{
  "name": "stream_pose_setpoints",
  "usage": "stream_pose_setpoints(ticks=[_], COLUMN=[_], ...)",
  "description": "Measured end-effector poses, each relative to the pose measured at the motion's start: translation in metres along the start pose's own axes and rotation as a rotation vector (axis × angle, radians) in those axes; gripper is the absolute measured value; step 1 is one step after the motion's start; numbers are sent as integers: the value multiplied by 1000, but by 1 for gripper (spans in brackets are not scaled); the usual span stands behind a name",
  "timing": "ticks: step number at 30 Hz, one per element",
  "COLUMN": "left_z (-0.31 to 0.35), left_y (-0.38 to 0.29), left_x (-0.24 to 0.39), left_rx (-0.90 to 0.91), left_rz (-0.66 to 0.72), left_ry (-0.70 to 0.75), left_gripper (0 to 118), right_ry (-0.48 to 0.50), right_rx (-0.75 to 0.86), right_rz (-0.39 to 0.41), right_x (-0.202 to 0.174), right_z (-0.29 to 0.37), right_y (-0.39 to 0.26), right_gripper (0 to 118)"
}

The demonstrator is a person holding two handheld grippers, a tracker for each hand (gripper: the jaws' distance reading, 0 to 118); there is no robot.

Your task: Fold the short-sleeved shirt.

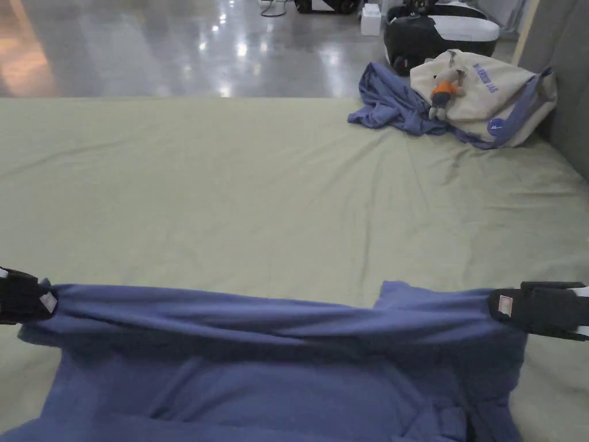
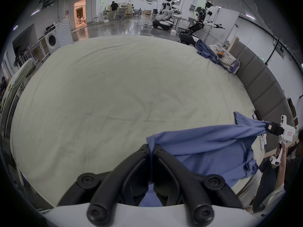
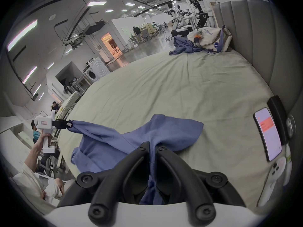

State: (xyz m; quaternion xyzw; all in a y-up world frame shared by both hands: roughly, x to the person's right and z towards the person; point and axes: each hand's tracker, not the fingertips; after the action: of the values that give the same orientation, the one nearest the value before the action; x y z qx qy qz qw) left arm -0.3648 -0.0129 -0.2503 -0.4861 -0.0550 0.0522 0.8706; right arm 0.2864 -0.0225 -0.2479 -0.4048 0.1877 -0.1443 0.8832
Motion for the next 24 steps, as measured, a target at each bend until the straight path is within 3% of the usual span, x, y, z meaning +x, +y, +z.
stream_pose_setpoints(ticks=[13,16,24], left_z=[28,35,27], left_y=[-92,-100,-134], left_x=[-11,-16,-5], left_rx=[-65,-65,-163], left_rz=[63,84,38], left_ry=[5,3,34], left_gripper=[3,3,3], right_ry=[47,73,-13], right_rx=[-46,-34,-130], right_rz=[47,13,71], right_x=[-31,-28,-23], right_z=[62,74,62], right_y=[-86,-96,-140], right_gripper=[6,6,6])
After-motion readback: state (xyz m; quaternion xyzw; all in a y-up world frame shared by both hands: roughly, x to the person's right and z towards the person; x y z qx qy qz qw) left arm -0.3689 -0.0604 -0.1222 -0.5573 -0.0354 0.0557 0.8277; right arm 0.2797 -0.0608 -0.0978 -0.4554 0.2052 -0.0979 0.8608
